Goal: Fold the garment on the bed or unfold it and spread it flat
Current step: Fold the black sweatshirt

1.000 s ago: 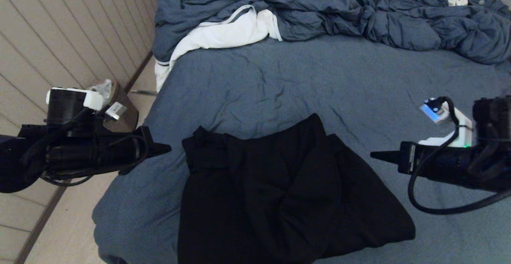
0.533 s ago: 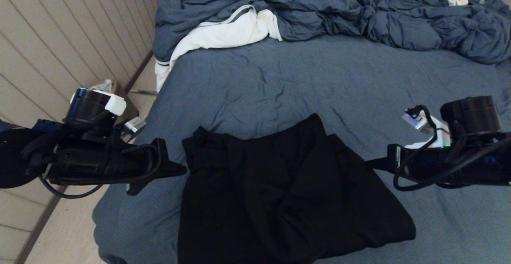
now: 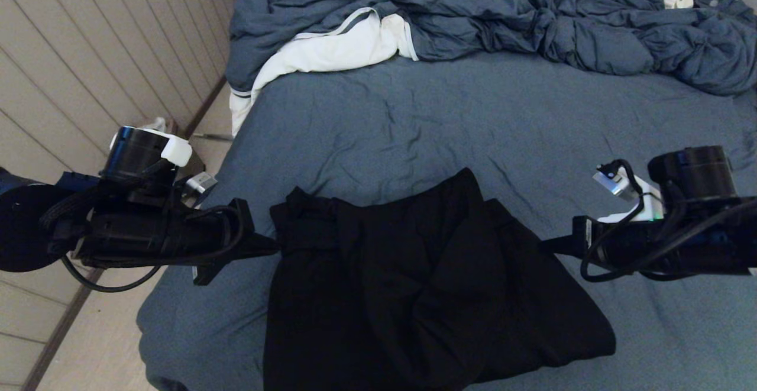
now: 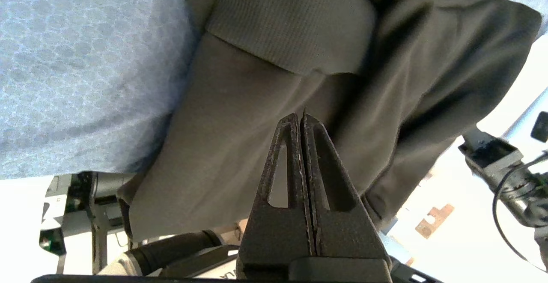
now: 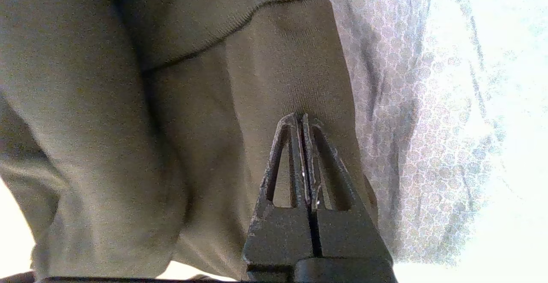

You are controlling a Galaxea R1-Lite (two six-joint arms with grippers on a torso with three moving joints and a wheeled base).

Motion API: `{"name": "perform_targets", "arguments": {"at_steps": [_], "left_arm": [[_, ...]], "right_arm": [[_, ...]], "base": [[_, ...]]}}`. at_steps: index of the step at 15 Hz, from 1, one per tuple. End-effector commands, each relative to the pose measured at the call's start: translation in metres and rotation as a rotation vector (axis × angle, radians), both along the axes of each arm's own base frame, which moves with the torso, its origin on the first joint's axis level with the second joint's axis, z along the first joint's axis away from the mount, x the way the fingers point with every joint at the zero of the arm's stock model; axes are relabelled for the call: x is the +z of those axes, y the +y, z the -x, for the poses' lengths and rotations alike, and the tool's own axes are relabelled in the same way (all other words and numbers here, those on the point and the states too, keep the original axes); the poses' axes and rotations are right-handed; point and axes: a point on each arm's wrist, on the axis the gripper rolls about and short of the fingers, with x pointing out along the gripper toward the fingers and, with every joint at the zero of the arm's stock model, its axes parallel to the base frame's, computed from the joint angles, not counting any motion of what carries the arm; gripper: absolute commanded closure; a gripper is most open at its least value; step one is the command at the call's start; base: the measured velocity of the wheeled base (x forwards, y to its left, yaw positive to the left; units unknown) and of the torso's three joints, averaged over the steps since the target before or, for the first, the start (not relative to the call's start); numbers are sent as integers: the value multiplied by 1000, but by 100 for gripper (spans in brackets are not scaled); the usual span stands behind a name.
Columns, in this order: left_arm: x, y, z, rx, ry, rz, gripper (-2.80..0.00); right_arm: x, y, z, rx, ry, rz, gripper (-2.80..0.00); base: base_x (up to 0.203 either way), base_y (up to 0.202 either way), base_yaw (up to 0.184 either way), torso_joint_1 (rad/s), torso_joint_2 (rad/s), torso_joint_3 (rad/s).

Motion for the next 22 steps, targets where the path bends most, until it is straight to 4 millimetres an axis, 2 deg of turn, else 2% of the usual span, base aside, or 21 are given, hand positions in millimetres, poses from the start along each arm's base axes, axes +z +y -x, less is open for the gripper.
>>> {"name": "perform_targets", "arguments": {"at_steps": [1,5,8,11,14,19,21,22], "left_arm": [[-9,-2,-6,1,33,-6,0],[-7,-1,-2,-6,28,-2,0],[-6,-1,-1,-13,26,2,0],[-8,-4,1,-22,31,0,0],[-6,-6,7,-38,23,1,0],[-9,-8,8,-47,36,-2,0],[-15,-13,9,-64,52,-9,0],[-18,-15,8,-68,41,-6,0]], "right_arm": [[-4,1,0,9,12,-1,0],[-7,-4,4,107,5,-44,0],[-9,-19,6,151,-18,-57,0],[3,-39,8,197,-1,-183,0],[21,-49,7,233,153,-338,0],[-10,-56,-19,300,348,-398,0],[-12,-55,-19,373,310,-345,0],[-6,-54,-15,404,286,-320,0]], "base": [[0,0,0,0,0,0],[0,0,0,0,0,0],[0,0,0,0,0,0],[0,0,0,0,0,0],[0,0,0,0,0,0],[0,0,0,0,0,0],[0,0,0,0,0,0],[0,0,0,0,0,0]]}}
